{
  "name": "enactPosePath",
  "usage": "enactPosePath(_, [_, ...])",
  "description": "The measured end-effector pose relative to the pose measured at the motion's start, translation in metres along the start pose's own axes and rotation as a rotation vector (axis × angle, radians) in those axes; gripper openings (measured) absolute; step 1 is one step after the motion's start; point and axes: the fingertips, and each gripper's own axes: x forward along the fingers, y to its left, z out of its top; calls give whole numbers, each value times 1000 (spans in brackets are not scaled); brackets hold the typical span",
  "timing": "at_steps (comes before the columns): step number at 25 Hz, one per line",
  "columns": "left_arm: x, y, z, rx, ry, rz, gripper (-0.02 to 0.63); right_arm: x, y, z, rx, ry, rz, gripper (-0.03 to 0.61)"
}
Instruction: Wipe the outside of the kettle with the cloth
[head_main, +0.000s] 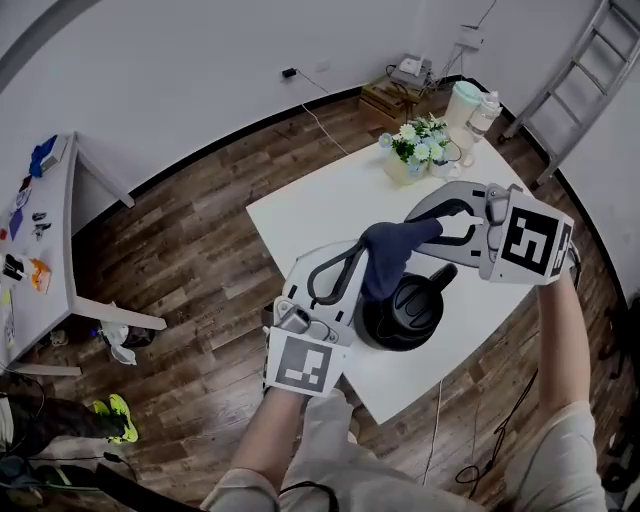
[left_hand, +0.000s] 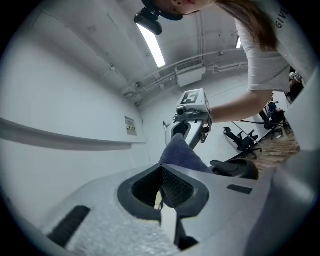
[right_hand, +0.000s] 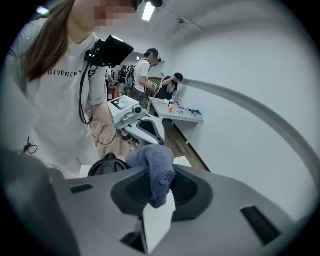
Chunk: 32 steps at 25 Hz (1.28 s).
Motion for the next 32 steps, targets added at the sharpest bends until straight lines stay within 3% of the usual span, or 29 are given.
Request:
enactPosePath(4, [24, -9, -45, -45, 54, -62, 8, 36, -1, -50, 47, 61, 192, 63])
enactPosePath(9, [40, -35, -103, -66, 140, -169, 8, 76, 18, -106, 177, 136, 414, 63])
enactPosePath(13, [44, -55, -139, -68, 208, -220, 8, 101, 29, -153, 273, 199, 498, 63])
enactPosePath(17, [40, -54, -163, -92, 259, -195, 8, 110, 20, -184, 310, 219, 384, 63])
enactPosePath(22, [28, -18, -140, -193, 176, -93, 8, 43, -7, -141, 264, 26, 116, 63])
enactPosePath(27, [16, -14, -100, -81, 181, -89, 8, -40, -6, -78, 239, -192, -150, 63])
enactPosePath(32, [3, -27, -81, -85, 159, -85, 8, -59, 41, -125, 370, -82, -273, 63])
